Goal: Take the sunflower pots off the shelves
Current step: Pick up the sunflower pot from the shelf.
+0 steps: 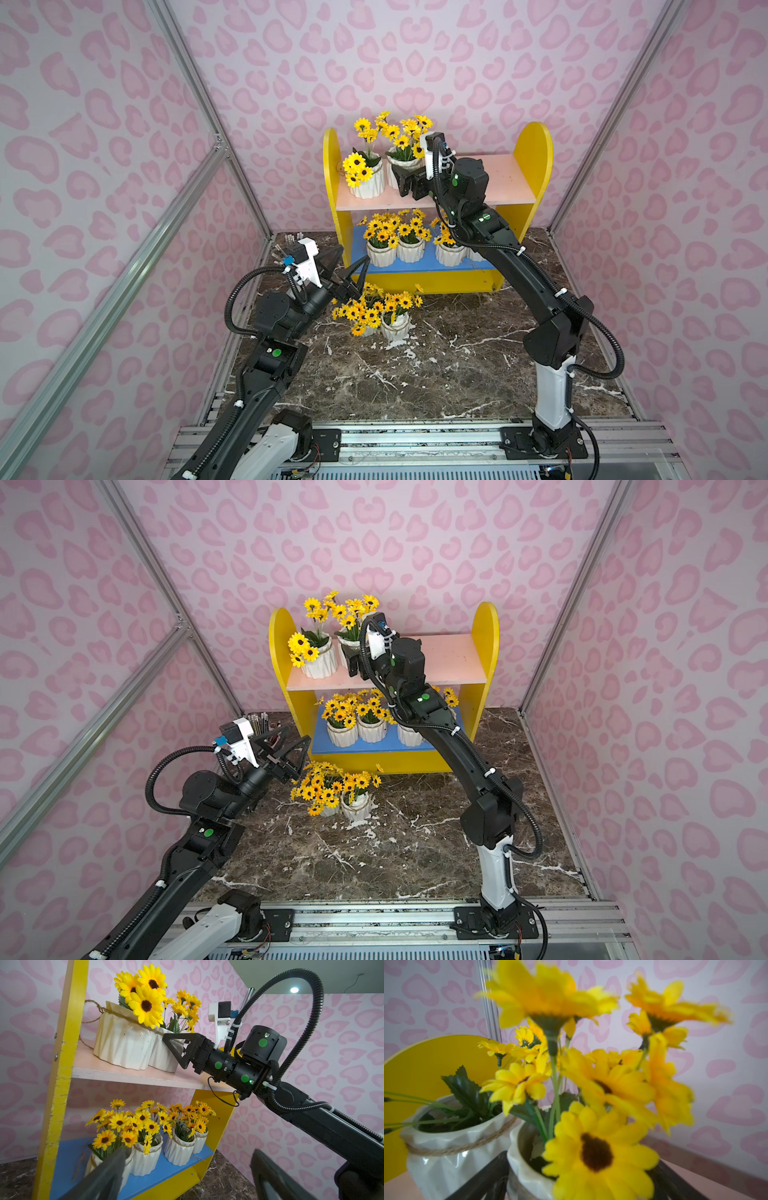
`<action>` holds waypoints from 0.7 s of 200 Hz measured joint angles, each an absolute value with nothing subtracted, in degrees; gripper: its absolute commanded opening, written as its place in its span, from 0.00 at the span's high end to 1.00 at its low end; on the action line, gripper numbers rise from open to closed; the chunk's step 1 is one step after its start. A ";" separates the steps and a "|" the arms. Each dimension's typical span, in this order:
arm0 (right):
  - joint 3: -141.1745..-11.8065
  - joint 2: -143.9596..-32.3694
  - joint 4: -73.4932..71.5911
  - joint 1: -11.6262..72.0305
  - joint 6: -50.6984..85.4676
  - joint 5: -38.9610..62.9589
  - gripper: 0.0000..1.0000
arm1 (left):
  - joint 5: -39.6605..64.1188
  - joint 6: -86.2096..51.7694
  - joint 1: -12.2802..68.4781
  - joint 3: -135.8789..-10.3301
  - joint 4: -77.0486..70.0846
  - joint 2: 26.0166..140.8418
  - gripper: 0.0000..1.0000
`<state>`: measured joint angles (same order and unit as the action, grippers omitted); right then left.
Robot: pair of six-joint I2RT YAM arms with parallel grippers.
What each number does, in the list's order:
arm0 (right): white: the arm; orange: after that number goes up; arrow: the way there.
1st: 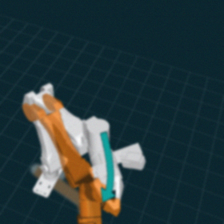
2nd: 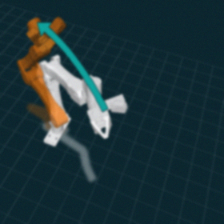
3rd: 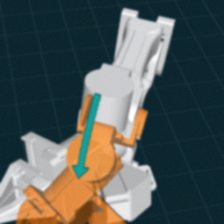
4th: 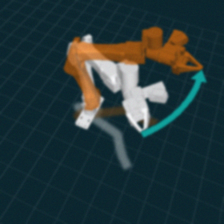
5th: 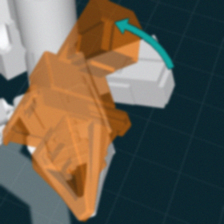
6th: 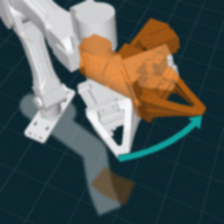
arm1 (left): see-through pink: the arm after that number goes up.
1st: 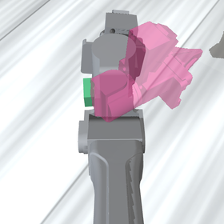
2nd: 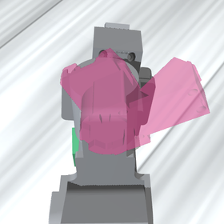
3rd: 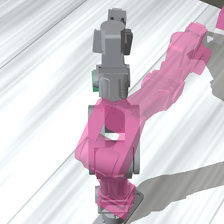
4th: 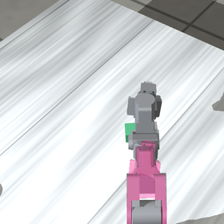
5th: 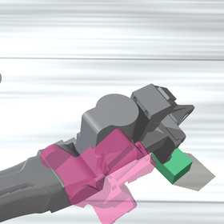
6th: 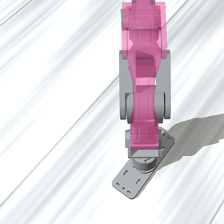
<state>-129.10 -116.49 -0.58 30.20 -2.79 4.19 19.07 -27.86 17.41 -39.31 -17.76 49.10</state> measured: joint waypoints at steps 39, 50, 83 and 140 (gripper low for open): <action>-137.93 -121.54 2.24 29.87 -2.83 7.46 0.01 | 19.29 -27.86 17.41 -39.24 -17.76 49.12 0.04; -139.06 -122.41 3.07 29.85 -2.83 7.68 0.01 | 19.29 -27.83 17.41 -39.24 -17.76 49.12 0.03; -139.55 -123.52 3.75 29.82 -3.03 7.57 0.01 | 19.31 -27.46 17.41 -39.24 -17.76 49.23 0.04; -139.81 -124.11 3.09 29.82 -3.22 6.90 0.10 | 19.51 -27.44 17.41 -39.24 -17.76 49.45 0.04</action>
